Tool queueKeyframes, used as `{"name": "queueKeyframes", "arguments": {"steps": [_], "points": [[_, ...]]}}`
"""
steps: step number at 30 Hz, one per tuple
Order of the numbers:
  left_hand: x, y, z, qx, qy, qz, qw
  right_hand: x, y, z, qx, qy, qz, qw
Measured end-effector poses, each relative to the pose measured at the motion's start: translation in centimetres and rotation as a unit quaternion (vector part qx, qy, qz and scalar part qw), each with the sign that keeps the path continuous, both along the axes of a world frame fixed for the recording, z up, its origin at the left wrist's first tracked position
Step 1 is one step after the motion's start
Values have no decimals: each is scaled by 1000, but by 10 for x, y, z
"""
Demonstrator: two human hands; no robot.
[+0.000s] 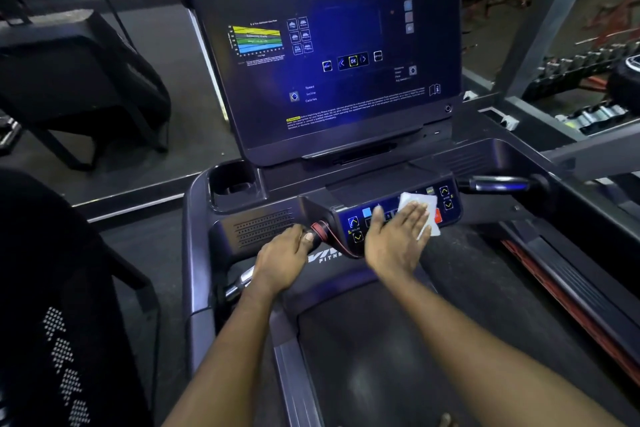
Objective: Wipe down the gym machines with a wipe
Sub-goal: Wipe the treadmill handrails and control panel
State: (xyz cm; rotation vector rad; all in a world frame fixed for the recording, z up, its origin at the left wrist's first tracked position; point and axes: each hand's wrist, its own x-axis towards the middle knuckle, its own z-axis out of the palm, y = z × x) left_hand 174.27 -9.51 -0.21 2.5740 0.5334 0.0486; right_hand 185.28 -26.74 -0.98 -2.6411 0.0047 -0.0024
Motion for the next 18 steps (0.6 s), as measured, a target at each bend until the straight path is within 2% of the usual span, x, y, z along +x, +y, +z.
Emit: {"name": "queueKeyframes", "arguments": {"steps": [3, 8, 10, 14, 18], "points": [[-1, -2, 1, 4, -3, 8, 1000, 20, -7, 12, 54, 41, -32, 997], [-3, -7, -1, 43, -23, 31, 998, -24, -7, -5, 19, -11, 56, 998], [-2, -8, -2, 42, -22, 34, 998, -2, -17, -6, 34, -11, 24, 999], [-2, -10, -3, 43, -26, 35, 998, 57, -41, 1, 136, 27, -60, 989], [-3, -12, -5, 57, -35, 49, 997, 37, -31, -11, 218, 8, -73, 973]]}}
